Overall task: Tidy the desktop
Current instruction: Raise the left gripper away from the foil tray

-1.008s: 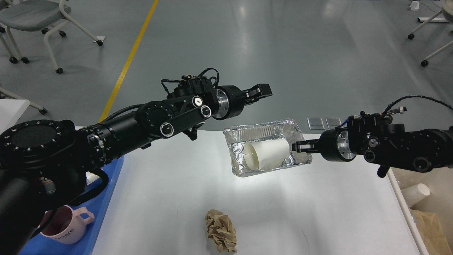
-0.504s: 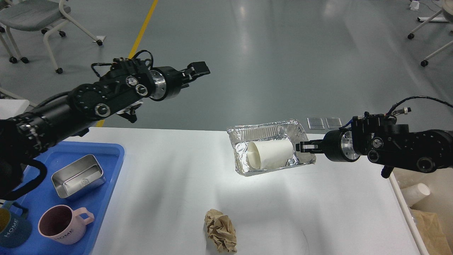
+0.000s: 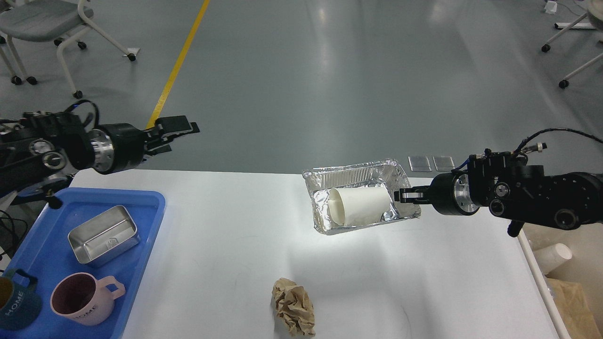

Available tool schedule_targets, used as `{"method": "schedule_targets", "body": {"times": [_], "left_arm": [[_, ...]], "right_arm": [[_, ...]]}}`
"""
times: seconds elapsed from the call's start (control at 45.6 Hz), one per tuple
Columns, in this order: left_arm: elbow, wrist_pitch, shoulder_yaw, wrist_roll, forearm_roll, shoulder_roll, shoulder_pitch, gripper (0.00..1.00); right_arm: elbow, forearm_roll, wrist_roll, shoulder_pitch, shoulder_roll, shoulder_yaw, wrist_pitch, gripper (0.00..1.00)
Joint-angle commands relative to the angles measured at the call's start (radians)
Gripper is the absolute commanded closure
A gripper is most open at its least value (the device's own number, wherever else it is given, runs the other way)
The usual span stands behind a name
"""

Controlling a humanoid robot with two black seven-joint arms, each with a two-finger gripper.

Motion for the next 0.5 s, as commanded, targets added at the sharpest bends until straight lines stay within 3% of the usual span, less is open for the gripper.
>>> {"method": "schedule_targets", "body": {"times": [0.0,0.11,0.285,0.482], "left_arm": [[-0.131,0.016,-0.01,-0.012,-0.003,0.191,0.039,0.09],[-0.142,0.041,-0.01,-0.021,-0.009,0.285,0.111,0.09],[-0.191,0.046,-0.001,-0.105,-0.008,0.386,0.213,0.09],[-0.206,0.081,0.001,-0.119,-0.003,0.391,0.326,0.09]], "right_arm": [[-0.002,0.0,0.0,-0.007,-0.001,0.0,-0.001,1.0],[-0.002,0.0,0.0,-0.011,0.002,0.0,-0.001,1.0],[-0.002,0.0,0.0,-0.011,0.004,0.0,-0.001,1.0],[0.002,0.035,0.002,-0.011,-0.001,0.0,-0.001,1.0]]}}
